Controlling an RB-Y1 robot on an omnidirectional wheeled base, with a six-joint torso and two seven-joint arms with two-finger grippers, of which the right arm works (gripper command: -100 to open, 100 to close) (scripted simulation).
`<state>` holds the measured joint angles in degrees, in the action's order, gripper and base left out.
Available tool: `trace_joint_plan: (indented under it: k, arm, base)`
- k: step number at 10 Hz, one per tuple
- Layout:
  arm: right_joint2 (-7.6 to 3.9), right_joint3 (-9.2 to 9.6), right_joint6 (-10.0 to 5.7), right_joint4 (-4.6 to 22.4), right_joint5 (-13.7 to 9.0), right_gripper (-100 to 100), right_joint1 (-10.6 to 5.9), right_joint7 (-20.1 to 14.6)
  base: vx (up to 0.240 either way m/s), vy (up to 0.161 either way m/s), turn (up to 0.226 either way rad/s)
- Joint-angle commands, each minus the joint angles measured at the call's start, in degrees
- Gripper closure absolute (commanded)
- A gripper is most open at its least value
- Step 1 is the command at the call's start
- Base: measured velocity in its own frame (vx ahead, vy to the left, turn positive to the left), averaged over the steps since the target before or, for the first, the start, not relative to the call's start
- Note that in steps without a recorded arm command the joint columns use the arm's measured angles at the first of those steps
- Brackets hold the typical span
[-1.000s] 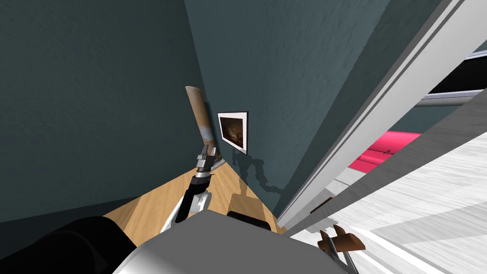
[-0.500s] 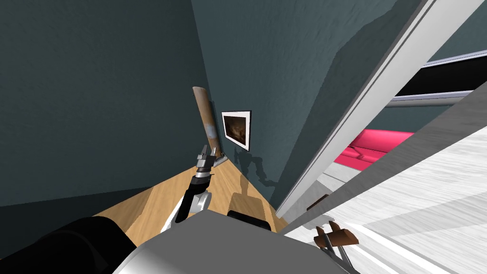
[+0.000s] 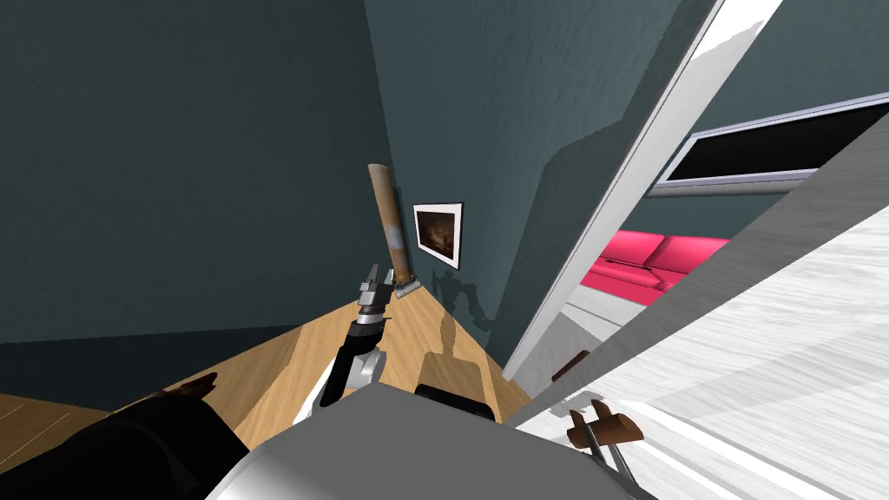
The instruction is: Pull the door open
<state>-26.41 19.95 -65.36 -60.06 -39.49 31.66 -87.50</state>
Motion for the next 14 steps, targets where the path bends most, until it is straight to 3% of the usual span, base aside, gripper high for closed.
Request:
trace_joint_plan:
  k: [1,2,8,14]
  arm:
    - [-0.44,1.17,-0.77,0.7,0.9,100,-0.06,-0.7]
    - [-0.31,0.70,-0.49,0.6,0.6,100,-0.27,-0.6]
    - [-2.70,3.74,-3.09,3.1,3.0,100,-1.12,-3.7]
    - [-4.07,5.22,-4.58,5.0,4.2,100,-2.01,-5.5]
  base:
    - [-0.257,-0.013,0.076]
    - [-0.108,0.003,0.021]
    - [-0.235,-0.008,0.116]
    - [-0.204,-0.017,0.100]
